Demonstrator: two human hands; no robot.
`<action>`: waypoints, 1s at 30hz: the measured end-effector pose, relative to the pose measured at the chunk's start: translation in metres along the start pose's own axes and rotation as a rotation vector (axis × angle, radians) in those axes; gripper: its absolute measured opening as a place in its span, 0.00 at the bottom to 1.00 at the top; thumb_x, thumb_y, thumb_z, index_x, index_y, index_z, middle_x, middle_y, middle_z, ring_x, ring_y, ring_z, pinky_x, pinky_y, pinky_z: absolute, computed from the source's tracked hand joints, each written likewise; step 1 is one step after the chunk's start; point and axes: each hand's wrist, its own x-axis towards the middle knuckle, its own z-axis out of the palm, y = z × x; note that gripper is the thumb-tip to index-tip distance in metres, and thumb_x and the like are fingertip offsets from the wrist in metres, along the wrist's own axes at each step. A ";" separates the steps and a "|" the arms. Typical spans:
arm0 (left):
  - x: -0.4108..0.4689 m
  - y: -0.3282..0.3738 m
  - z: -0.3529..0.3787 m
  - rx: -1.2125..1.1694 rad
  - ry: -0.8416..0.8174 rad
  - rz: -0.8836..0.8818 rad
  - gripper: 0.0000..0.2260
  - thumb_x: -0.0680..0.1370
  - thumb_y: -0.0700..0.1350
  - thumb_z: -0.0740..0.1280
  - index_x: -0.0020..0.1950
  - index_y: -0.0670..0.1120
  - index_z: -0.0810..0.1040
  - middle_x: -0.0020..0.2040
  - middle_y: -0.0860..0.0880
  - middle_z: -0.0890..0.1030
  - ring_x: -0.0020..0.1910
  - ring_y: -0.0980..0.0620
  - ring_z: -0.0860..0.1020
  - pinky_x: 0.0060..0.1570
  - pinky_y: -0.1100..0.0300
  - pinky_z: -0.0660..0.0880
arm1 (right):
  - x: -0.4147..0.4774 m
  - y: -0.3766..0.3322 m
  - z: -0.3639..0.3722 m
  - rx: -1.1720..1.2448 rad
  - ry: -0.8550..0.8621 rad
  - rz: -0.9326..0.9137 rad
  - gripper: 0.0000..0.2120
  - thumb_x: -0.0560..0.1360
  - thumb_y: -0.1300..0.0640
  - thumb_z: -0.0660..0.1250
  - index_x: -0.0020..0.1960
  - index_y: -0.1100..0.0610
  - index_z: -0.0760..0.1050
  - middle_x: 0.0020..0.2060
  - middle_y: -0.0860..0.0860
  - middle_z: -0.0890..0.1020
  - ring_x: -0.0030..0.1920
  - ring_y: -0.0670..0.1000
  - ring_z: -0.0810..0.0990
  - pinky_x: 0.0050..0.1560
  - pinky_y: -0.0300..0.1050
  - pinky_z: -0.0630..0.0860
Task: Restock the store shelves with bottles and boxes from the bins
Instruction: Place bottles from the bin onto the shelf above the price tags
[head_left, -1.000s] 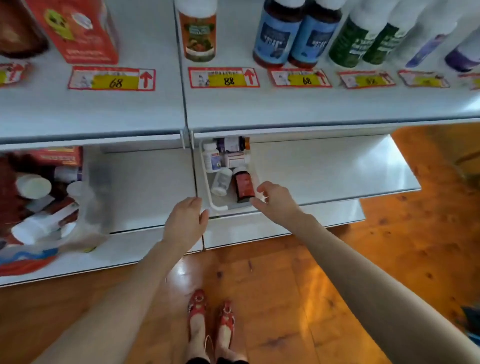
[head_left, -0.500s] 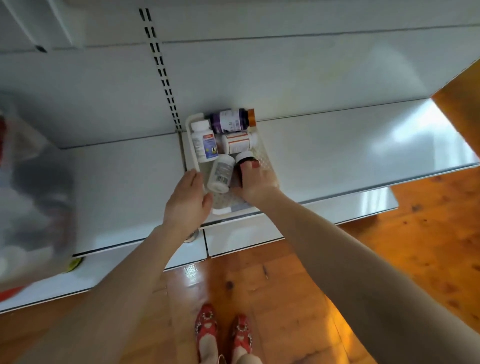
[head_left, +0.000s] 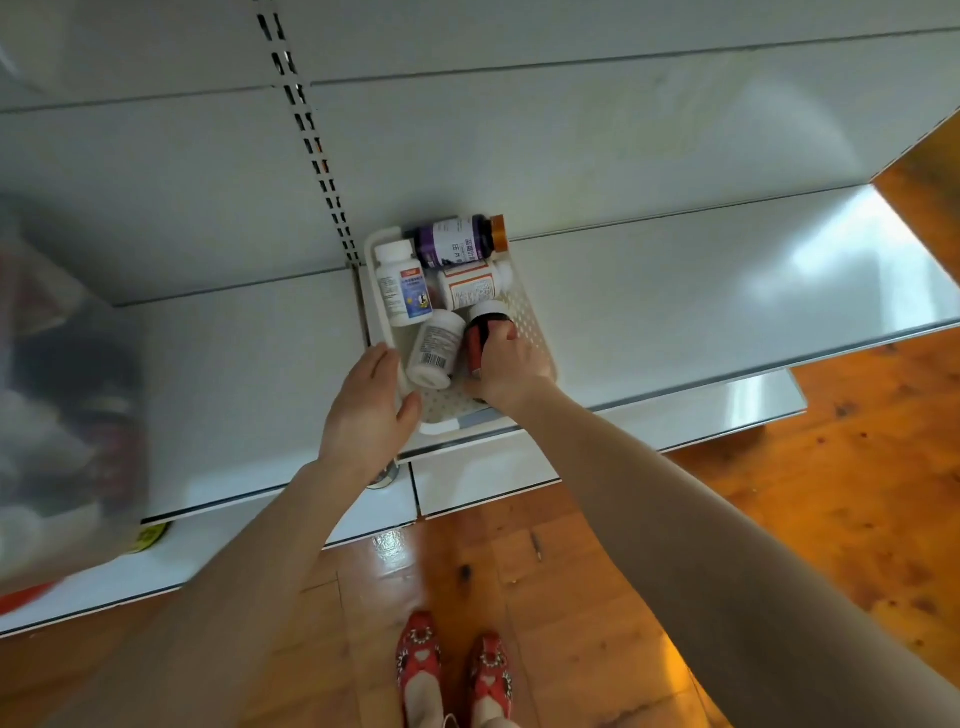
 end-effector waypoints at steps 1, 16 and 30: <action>0.000 0.000 0.001 -0.002 -0.003 -0.004 0.25 0.78 0.44 0.62 0.72 0.38 0.61 0.74 0.42 0.60 0.74 0.47 0.58 0.69 0.60 0.55 | 0.001 0.001 0.000 0.064 -0.020 0.003 0.33 0.72 0.54 0.69 0.69 0.64 0.56 0.60 0.60 0.75 0.60 0.60 0.75 0.54 0.51 0.73; 0.027 0.028 0.008 0.047 -0.012 0.106 0.21 0.77 0.45 0.64 0.67 0.36 0.68 0.66 0.37 0.70 0.64 0.39 0.68 0.62 0.49 0.66 | -0.066 0.058 -0.089 1.179 -0.168 -0.045 0.28 0.70 0.61 0.72 0.67 0.58 0.66 0.46 0.55 0.81 0.45 0.50 0.81 0.50 0.39 0.78; 0.057 0.051 0.034 0.303 -0.289 -0.167 0.16 0.73 0.54 0.69 0.48 0.41 0.76 0.40 0.46 0.77 0.39 0.47 0.76 0.36 0.57 0.70 | -0.087 0.106 -0.070 1.551 -0.327 -0.004 0.23 0.73 0.64 0.66 0.67 0.56 0.66 0.53 0.59 0.79 0.51 0.54 0.81 0.57 0.46 0.78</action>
